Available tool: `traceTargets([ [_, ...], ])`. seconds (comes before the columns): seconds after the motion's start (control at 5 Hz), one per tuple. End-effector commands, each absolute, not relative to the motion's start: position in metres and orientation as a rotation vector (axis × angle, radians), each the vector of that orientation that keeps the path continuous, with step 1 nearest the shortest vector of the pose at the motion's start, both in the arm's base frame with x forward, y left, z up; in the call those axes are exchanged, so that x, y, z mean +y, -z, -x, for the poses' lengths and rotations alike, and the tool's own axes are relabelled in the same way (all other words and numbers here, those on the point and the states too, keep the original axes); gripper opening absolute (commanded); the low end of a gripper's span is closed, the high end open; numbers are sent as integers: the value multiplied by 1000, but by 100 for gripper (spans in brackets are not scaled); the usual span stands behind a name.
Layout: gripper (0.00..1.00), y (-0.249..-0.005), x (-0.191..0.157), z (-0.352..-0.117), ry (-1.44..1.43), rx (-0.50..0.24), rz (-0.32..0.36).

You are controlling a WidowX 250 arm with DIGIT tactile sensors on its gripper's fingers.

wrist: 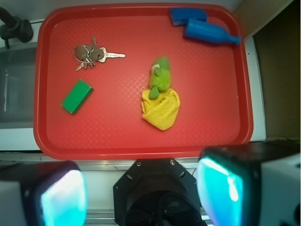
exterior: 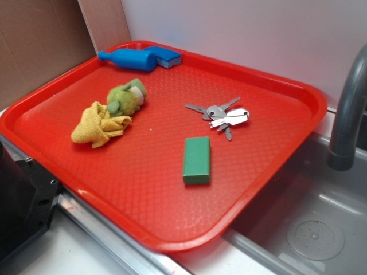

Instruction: Grab the green block.

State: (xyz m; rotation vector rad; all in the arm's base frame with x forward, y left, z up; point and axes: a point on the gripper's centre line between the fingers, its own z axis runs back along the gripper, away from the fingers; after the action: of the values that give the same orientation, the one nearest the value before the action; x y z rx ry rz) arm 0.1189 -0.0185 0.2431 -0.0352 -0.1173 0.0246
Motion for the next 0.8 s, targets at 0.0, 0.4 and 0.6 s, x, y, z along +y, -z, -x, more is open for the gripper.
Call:
traceTargets([
  [0.0, 100, -243, -18, -119, -25, -117, 35],
  [0.4, 100, -144, -81, -169, -320, -47, 78],
  [0.6, 100, -111, -105, -200, -419, -70, 89],
])
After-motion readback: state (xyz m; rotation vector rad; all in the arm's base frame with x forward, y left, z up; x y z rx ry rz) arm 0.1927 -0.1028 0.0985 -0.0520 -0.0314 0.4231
